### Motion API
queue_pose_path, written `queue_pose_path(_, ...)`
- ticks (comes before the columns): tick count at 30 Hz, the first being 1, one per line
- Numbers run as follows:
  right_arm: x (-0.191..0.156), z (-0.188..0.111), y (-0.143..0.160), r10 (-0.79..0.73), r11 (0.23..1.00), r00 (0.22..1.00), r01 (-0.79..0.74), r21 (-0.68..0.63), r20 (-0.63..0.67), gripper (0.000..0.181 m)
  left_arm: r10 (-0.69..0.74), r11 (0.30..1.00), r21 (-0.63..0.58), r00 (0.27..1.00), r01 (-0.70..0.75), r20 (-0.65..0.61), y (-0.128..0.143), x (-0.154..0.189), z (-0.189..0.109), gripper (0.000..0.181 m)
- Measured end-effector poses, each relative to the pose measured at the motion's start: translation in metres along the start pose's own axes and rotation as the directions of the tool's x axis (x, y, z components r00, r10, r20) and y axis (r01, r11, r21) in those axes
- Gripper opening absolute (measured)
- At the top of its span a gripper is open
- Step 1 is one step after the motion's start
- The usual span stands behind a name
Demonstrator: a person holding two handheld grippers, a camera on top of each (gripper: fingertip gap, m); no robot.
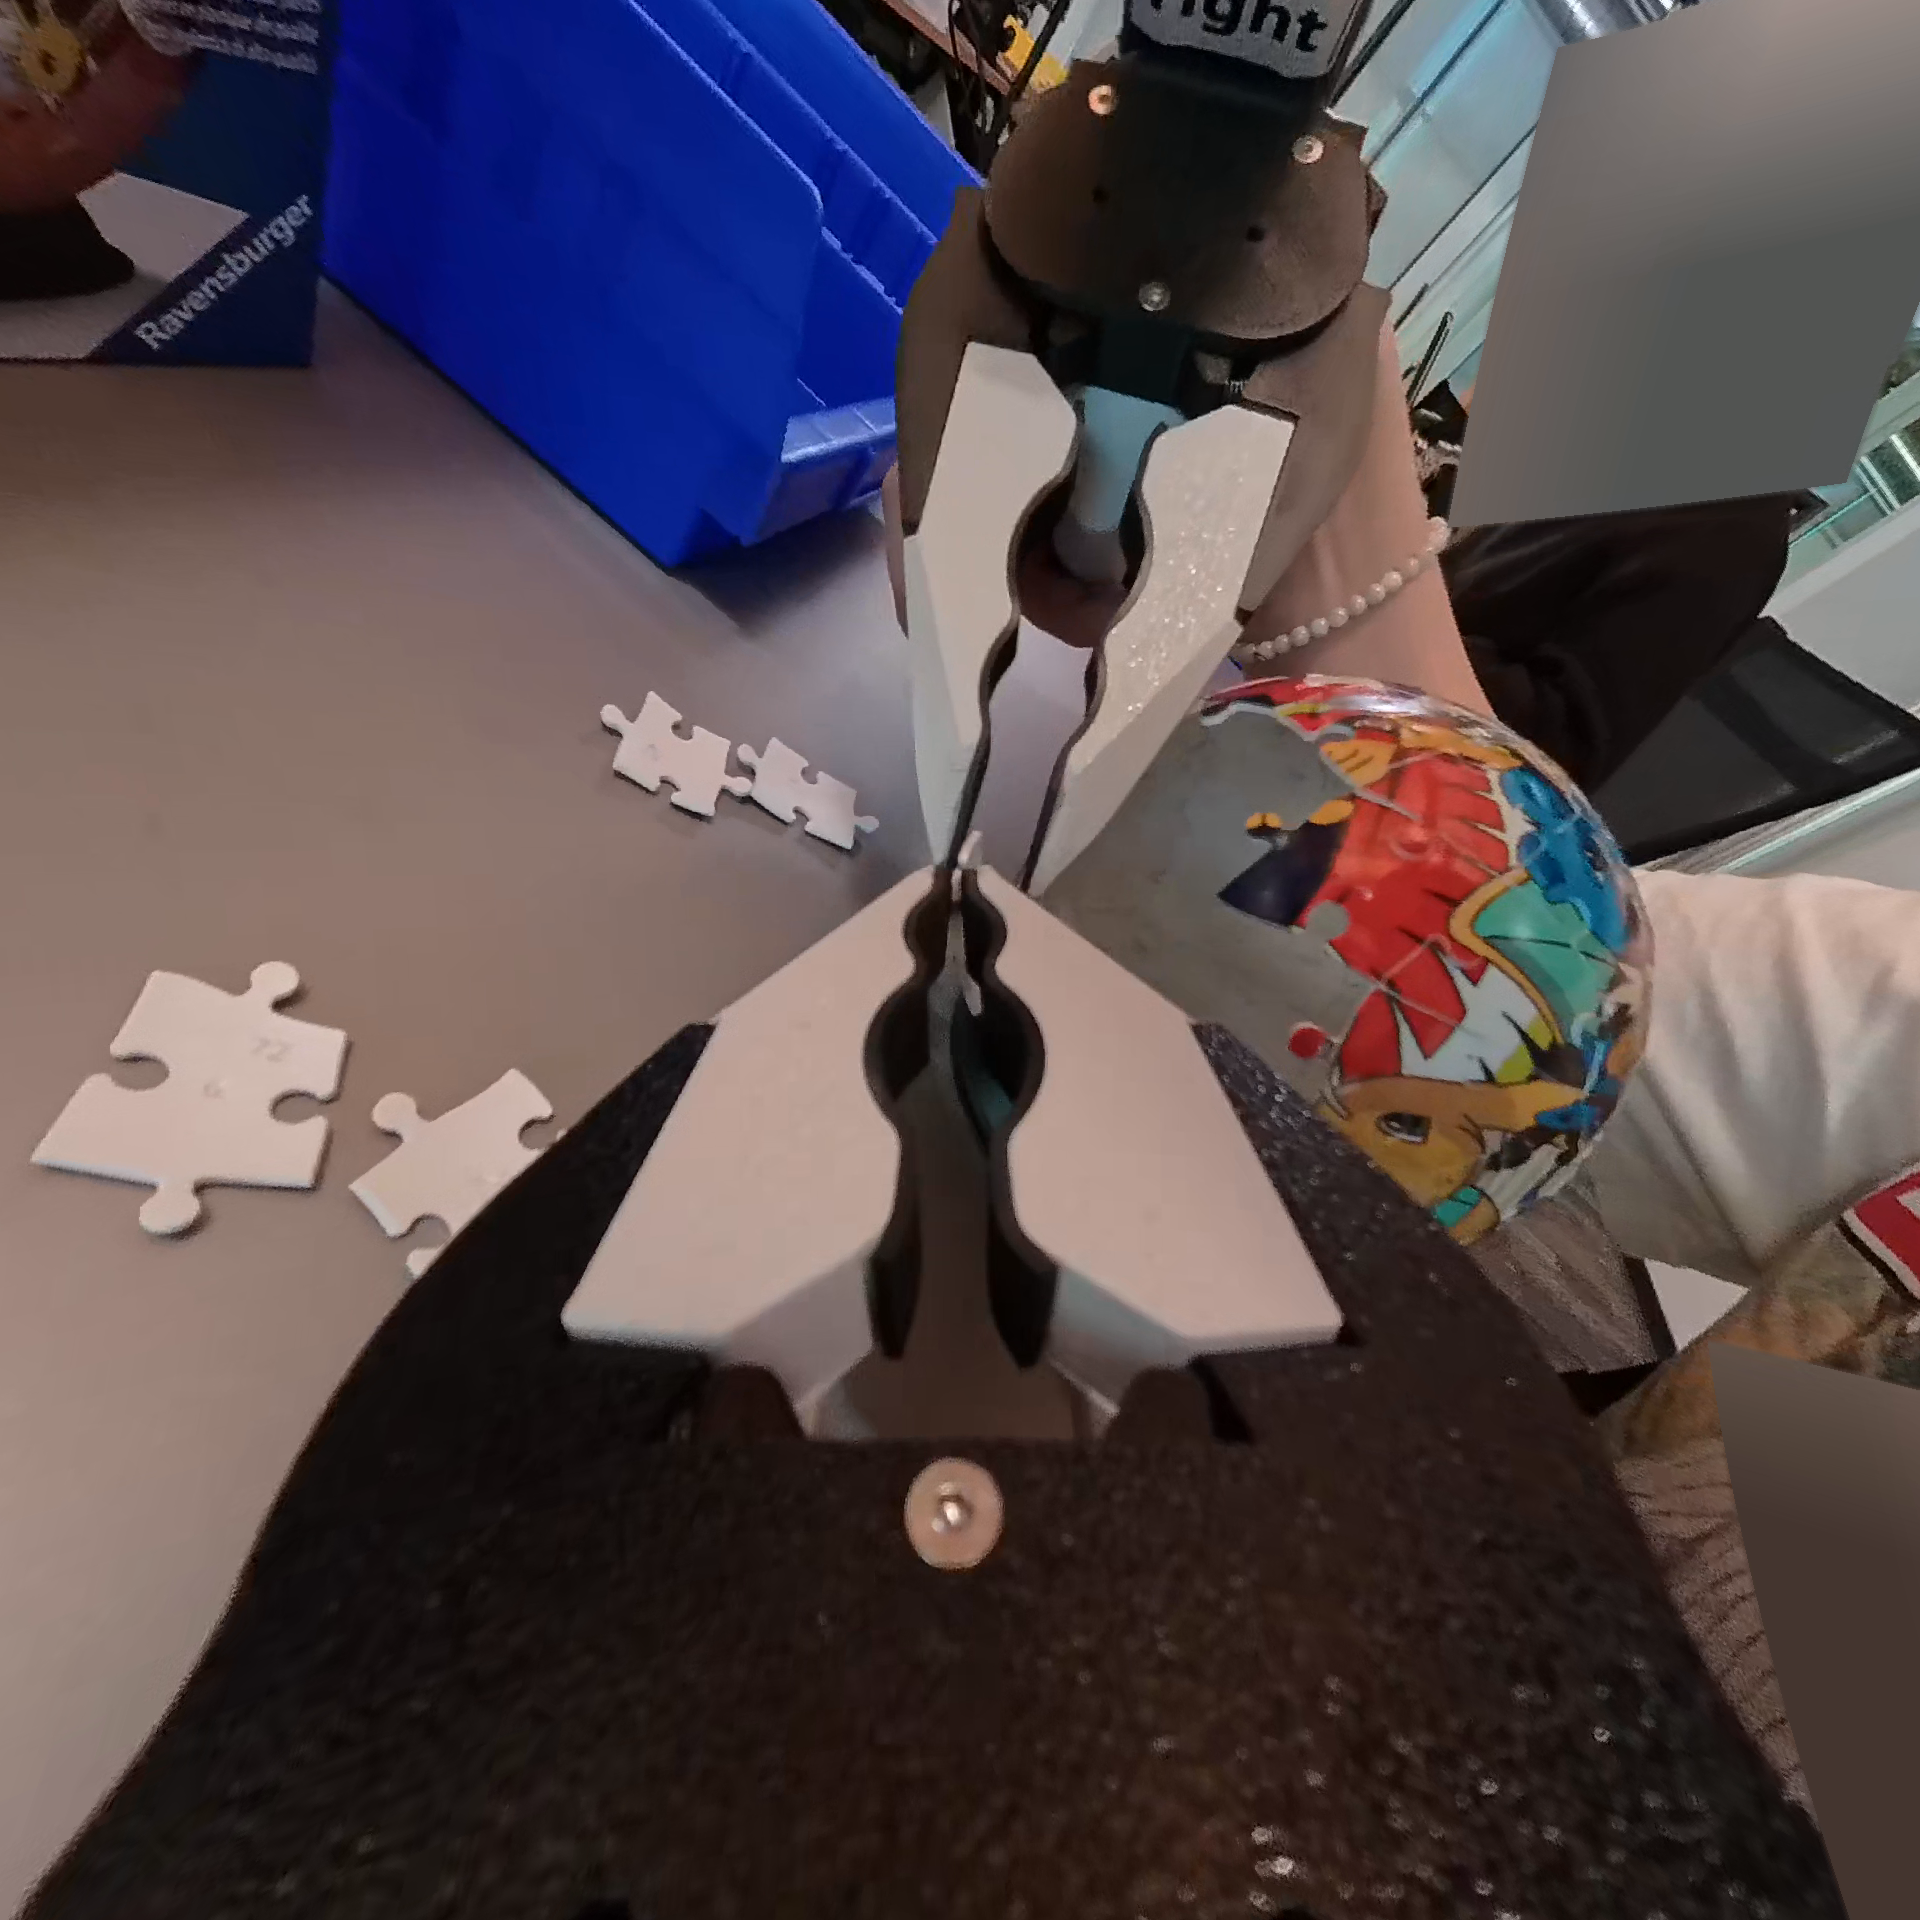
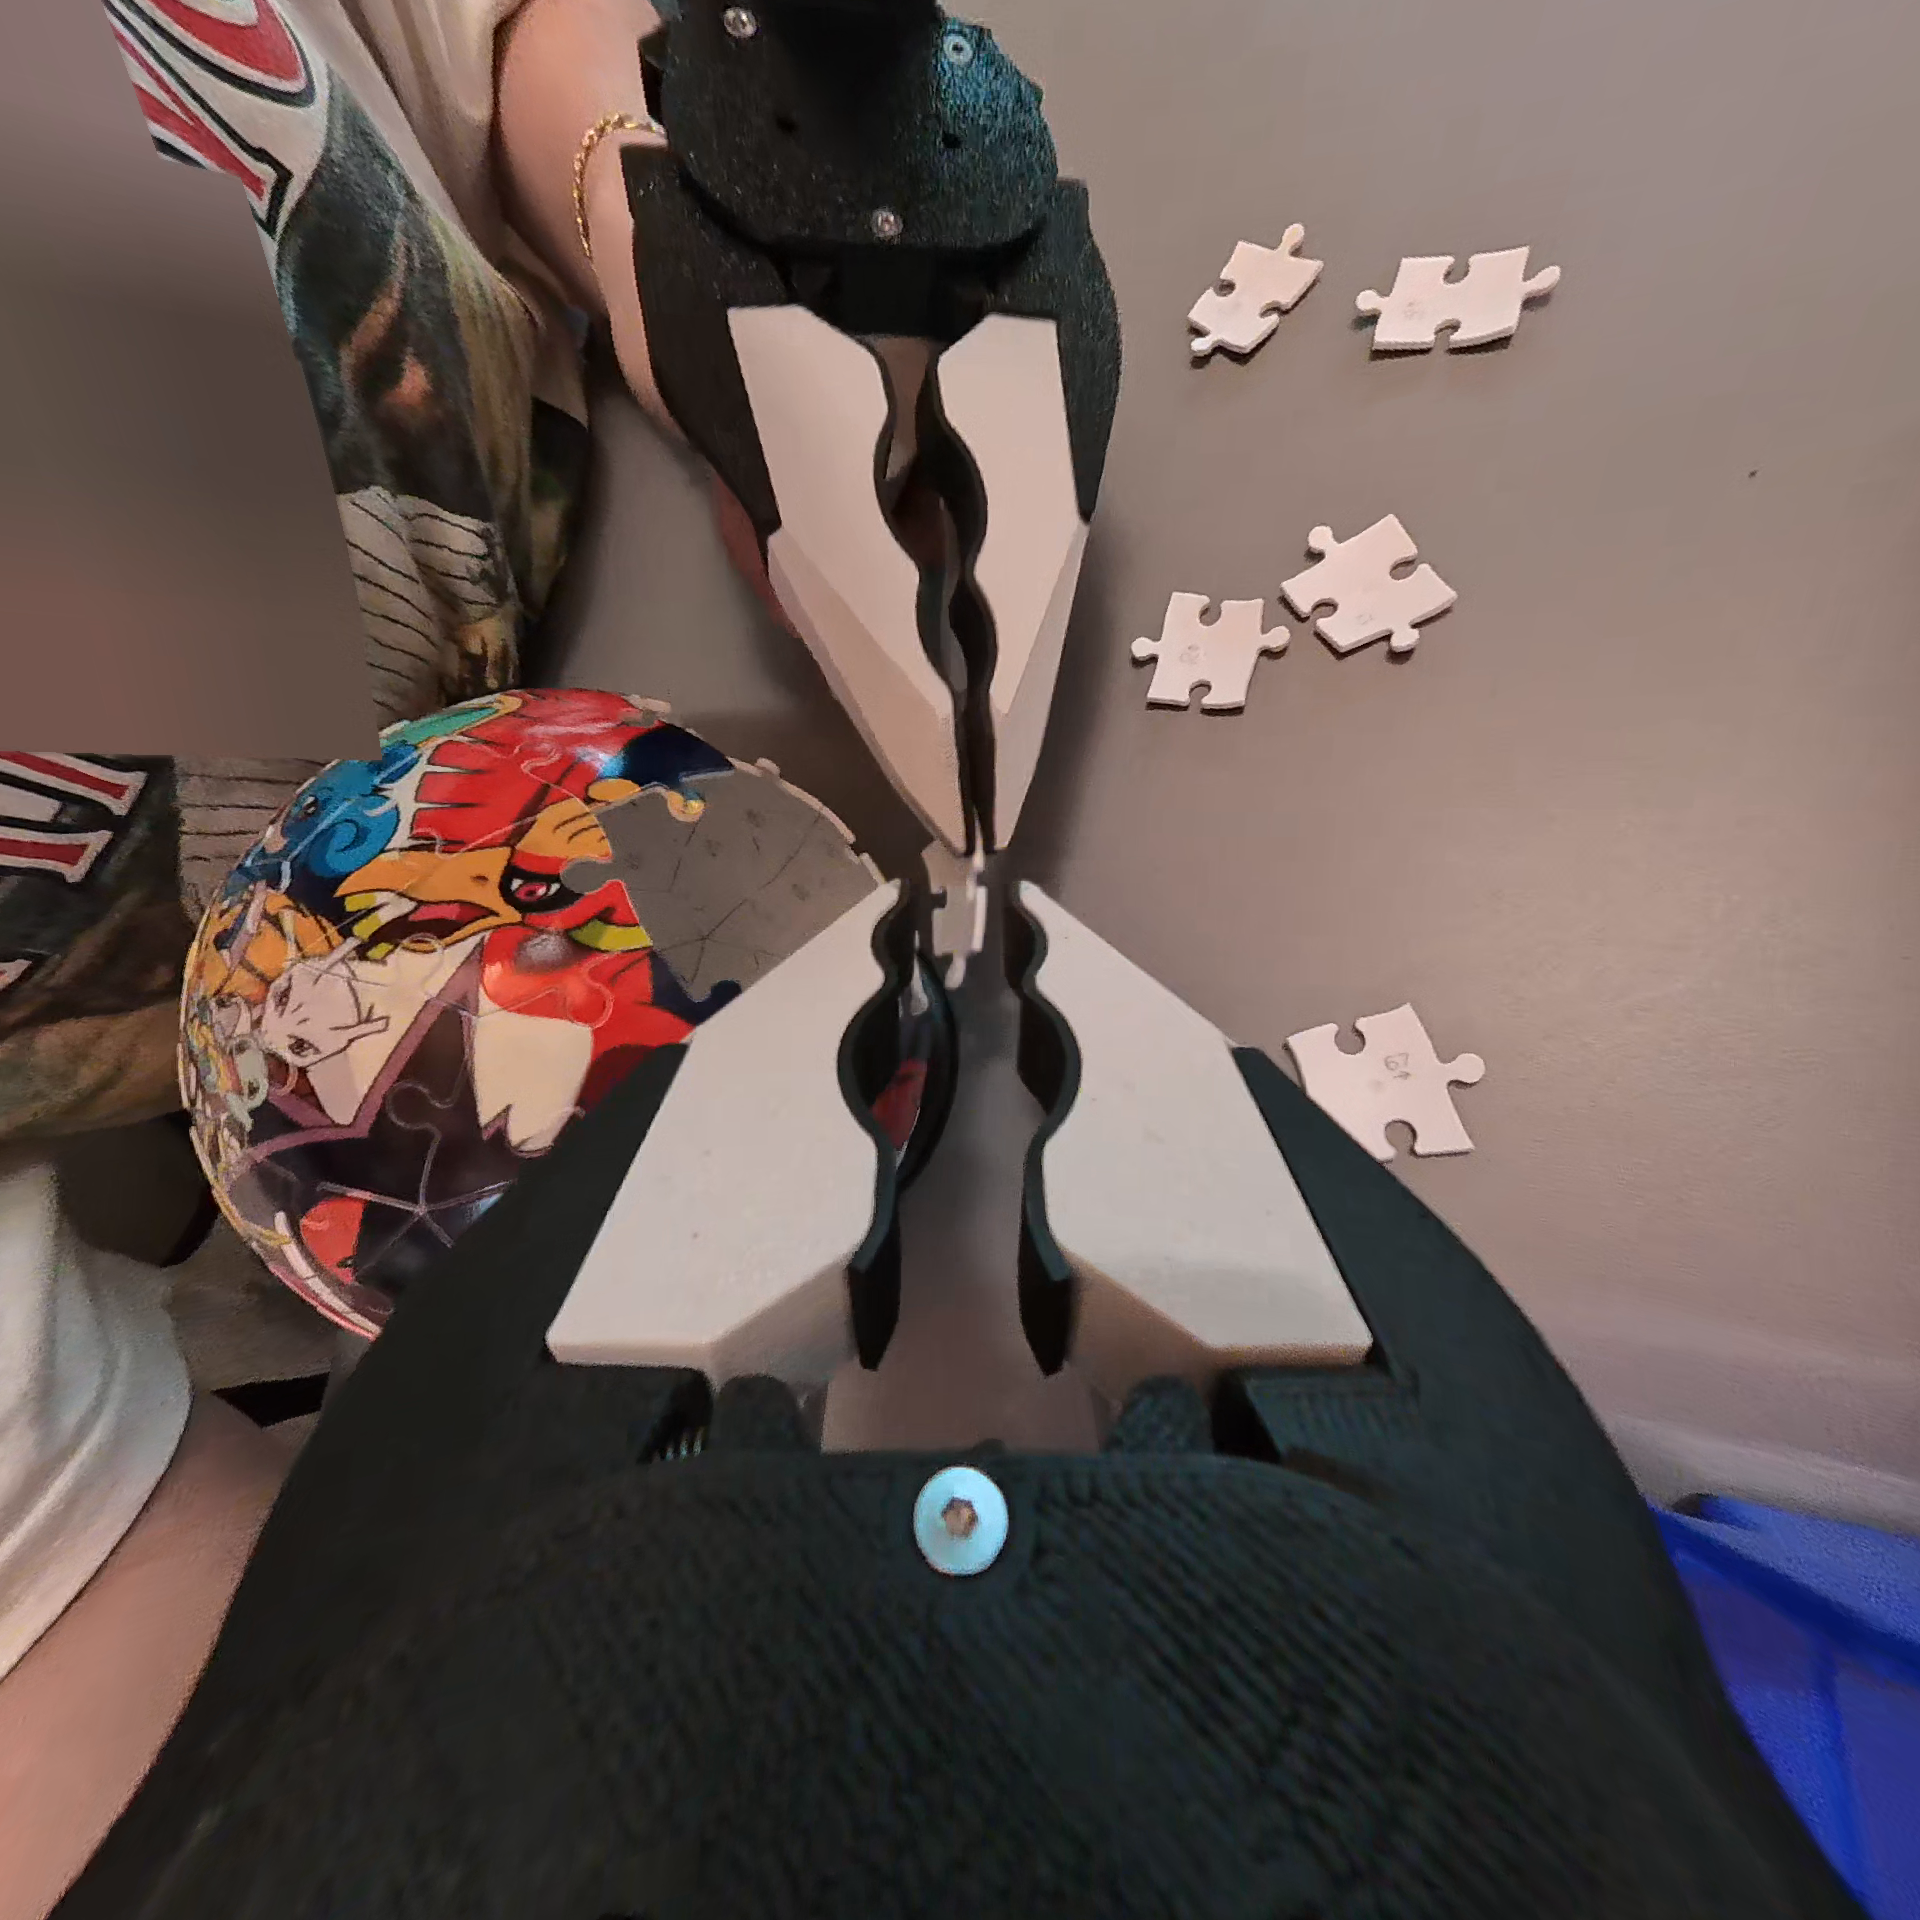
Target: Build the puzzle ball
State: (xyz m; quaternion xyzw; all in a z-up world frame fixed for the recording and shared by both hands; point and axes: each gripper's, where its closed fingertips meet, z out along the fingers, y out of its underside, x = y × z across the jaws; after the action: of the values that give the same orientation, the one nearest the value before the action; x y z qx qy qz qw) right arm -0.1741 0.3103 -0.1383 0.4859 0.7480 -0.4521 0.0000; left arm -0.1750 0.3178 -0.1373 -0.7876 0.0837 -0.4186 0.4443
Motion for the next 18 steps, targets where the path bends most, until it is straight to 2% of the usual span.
queue_pose_path(4, 0.0023, 0.0032, 0.0025, 0.001, 1.0, 1.0, -0.001, -0.017, 0.004, 0.001, 0.007, 1.0, -0.011, 1.0, -0.007, -0.007, 0.0029, 0.0022, 0.0013, 0.0)
queue_pose_path(9, 0.0019, 0.0036, 0.0033, -0.038, 0.999, 0.999, 0.039, -0.031, 0.003, 0.0, 0.043, 0.999, -0.027, 0.999, -0.043, -0.024, 0.0029, 0.0044, 0.001, 0.0)
queue_pose_path(14, -0.0021, -0.0001, -0.0008, -0.058, 0.998, 0.998, 0.059, -0.002, 0.018, 0.0, 0.029, 0.996, -0.087, 0.996, -0.036, -0.087, 0.0062, 0.0087, 0.0029, 0.008)
queue_pose_path(18, -0.0017, -0.0006, 0.0035, -0.053, 0.998, 0.998, 0.053, -0.021, 0.014, 0.0, 0.086, 0.99, -0.102, 0.993, -0.094, -0.081, 0.0049, 0.0076, 0.0026, 0.001)
